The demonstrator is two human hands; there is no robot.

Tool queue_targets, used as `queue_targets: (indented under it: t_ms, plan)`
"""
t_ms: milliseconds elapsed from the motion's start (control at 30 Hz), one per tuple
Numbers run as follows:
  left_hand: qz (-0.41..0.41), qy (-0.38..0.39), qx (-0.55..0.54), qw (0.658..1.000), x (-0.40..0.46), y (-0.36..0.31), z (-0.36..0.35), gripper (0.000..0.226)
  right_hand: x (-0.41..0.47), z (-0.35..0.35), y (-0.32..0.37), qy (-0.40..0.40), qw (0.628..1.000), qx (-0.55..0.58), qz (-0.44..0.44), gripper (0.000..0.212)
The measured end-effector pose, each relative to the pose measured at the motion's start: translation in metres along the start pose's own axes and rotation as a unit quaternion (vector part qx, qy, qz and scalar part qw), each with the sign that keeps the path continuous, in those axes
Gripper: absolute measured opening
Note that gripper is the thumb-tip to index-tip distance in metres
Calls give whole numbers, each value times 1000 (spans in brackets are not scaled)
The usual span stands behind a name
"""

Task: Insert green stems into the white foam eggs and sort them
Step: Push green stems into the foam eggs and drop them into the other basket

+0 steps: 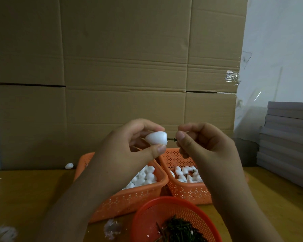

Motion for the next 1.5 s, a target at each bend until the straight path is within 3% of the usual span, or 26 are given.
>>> queue_targets:
  t_ms: [467,567,767,1000,1333,1500]
  plan:
    - [5,15,3,1000,-1,3,-6,24,-5,-11,0,16,998,-37,39,14]
    - [3,12,-23,1000,-1,2,-7,21,-4,-9,3,22,999,-16,23,11]
    - [-3,-7,-34,999,0,1,-3,26,1,2,3,22,996,70,-42,28]
    - [-8,-11,-30,999,0,1,-1,26,3,1,2,57,997,-13,-40,25]
    - [-33,-26,-40,998,-1,-1,-6,18,-1,-4,3,54,998,-31,-13,29]
    - [-40,-16,5,999,-1,1,-5,19,0,-4,6,46,994,-98,7,27]
Point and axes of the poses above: each hand's wrist, its own x-axis towards the middle knuckle, its own z-axis out of the back of the hand, y = z × x, the point moved 5 cm from there along x, towards the middle knuckle, and after that the axes turned 8 degrees about -z, right-handed, at the moved point
